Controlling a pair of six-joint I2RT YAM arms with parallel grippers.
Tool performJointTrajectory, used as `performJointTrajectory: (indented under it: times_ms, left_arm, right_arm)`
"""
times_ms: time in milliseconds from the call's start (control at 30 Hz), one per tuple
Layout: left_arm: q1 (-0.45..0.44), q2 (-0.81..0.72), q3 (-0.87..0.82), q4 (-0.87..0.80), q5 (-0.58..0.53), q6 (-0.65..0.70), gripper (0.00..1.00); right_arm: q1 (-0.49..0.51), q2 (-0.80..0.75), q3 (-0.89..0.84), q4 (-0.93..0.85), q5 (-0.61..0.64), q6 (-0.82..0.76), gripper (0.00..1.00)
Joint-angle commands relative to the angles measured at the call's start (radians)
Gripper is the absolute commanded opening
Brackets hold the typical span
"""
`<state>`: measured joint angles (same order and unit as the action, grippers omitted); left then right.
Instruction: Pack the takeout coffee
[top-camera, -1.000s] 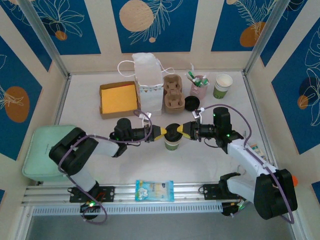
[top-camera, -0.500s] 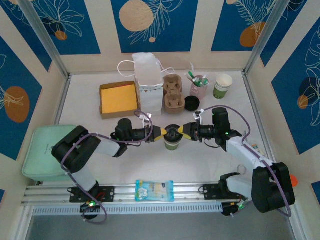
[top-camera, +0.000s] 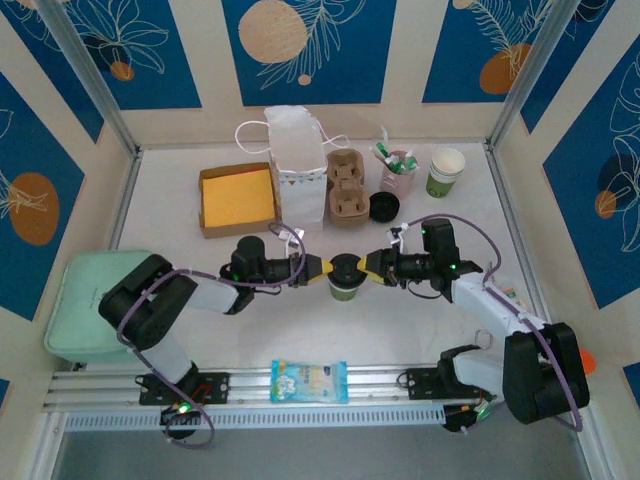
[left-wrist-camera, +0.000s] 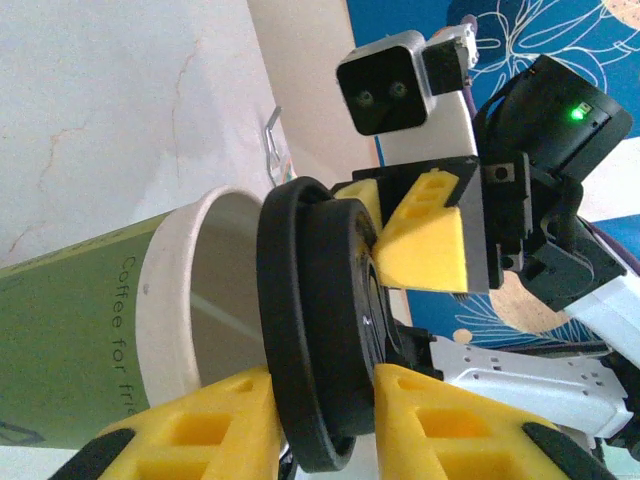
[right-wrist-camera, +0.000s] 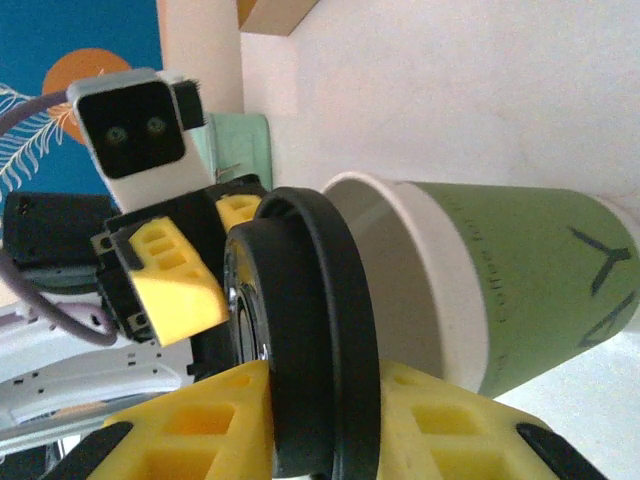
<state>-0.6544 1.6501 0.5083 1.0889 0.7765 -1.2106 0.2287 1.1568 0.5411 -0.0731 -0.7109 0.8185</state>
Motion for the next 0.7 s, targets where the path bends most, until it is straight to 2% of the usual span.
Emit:
performJointTrajectory:
  times_ms: [0, 667]
  left_arm:
    - [0.003, -0.037, 0.022, 0.026, 0.033, 0.057, 0.29]
    - [0.004, -0.067, 0.019, -0.114, 0.019, 0.15, 0.32]
  right_arm:
    - [0.008, 0.019, 0.002, -0.071, 0.054, -0.028, 0.29]
    - [0.034, 0.043, 0.027, -0.103, 0.103, -0.049, 0.33]
